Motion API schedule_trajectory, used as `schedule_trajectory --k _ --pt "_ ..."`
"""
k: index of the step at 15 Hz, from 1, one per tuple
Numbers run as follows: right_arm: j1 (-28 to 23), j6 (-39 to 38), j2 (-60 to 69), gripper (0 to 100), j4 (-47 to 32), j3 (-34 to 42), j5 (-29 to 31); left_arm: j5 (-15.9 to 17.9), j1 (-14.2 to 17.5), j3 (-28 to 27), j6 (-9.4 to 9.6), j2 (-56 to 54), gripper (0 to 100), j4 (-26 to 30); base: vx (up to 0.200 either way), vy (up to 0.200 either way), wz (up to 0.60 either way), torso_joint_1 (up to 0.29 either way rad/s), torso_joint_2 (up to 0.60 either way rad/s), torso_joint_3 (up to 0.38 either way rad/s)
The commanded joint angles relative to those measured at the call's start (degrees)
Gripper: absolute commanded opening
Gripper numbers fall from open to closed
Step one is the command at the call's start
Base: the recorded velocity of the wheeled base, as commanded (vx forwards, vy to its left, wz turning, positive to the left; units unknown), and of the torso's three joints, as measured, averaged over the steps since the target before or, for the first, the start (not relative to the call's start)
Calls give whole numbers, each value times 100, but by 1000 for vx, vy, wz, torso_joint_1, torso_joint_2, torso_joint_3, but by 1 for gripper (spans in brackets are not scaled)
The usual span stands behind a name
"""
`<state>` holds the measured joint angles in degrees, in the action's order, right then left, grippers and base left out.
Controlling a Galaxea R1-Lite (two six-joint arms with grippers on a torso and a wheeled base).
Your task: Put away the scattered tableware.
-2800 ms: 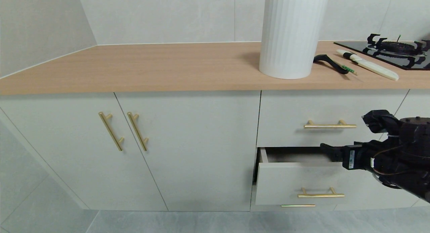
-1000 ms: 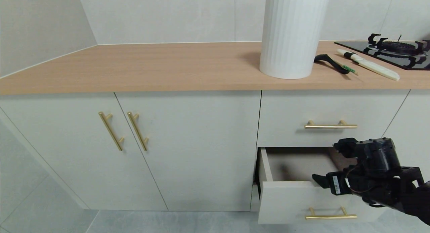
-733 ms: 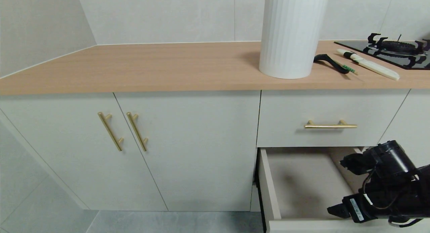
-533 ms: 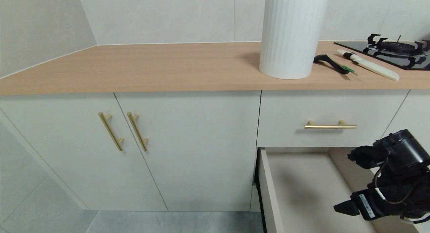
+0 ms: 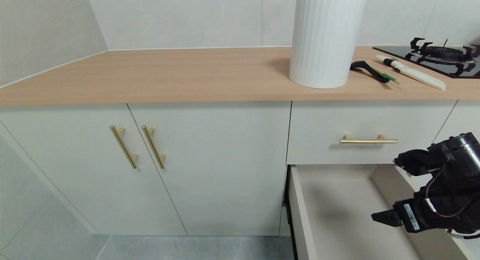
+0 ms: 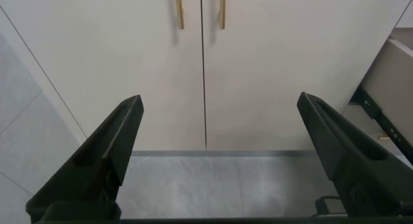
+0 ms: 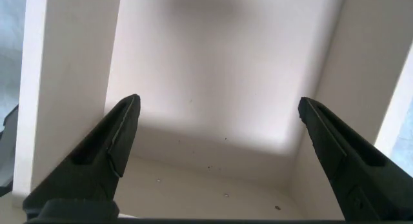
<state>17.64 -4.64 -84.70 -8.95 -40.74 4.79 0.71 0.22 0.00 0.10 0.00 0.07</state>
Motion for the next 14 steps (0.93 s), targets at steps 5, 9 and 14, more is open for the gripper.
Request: schedule_trajectory --k 5,9,14 --pt "-6 7 1087 100 -19 -206 -75 0 4 0 -1 0 100 1 0 0 0 0 0 0" --pt "-94 7 1606 100 16 -215 -356 0 4 0 -1 0 100 -7 0 0 0 0 0 0" --pt "-208 51 1773 100 121 -197 -365 0 4 0 -1 0 100 1 0 0 0 4 -24 -13"
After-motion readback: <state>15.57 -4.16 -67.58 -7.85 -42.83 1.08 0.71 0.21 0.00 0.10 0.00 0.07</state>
